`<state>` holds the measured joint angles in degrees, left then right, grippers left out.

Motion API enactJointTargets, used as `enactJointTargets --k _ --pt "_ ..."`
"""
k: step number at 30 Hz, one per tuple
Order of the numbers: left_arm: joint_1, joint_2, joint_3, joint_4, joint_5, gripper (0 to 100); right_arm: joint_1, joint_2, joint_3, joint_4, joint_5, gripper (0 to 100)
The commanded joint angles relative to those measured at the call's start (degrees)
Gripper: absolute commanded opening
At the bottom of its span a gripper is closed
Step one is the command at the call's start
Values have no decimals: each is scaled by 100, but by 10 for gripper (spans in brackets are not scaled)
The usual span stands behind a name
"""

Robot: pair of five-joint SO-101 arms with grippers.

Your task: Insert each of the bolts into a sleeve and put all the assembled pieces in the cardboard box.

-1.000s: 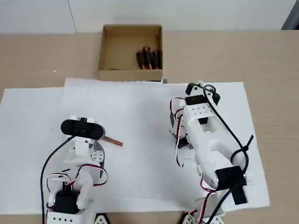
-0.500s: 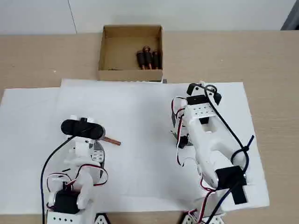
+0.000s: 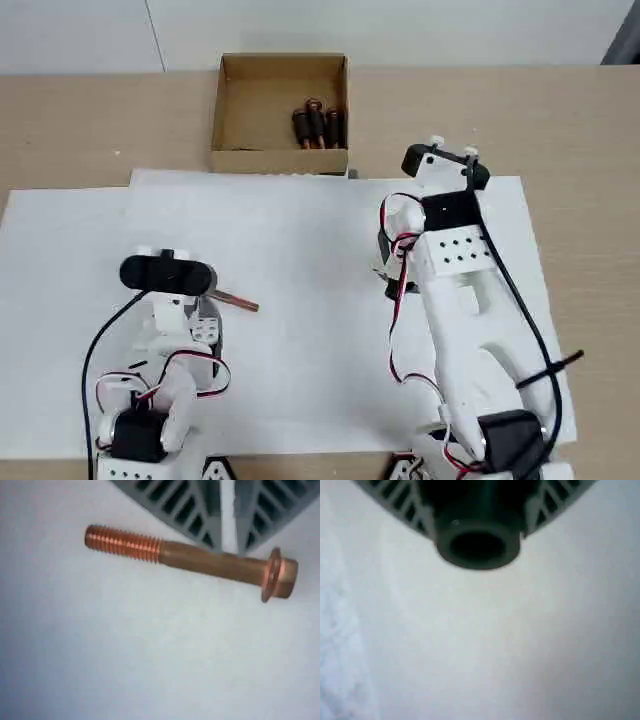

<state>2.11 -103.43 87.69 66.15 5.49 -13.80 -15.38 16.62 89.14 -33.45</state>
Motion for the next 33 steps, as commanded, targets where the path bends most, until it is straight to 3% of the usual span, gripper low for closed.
enactJointTargets --k 1,14,22,29,33 --pt "-26 -35 -646 141 35 6 224 -259 53 127 62 3" --pt "-26 308 -1516 501 53 6 910 -286 1064 -189 26 3" --pt "-26 3042 -3503 624 862 6 927 -286 1125 -189 18 3" --pt "-18 5600 -5473 1811 1820 6 936 -286 1125 -189 18 3" --pt "0 6602 -5991 2215 2303 6 936 -286 1125 -189 18 3"
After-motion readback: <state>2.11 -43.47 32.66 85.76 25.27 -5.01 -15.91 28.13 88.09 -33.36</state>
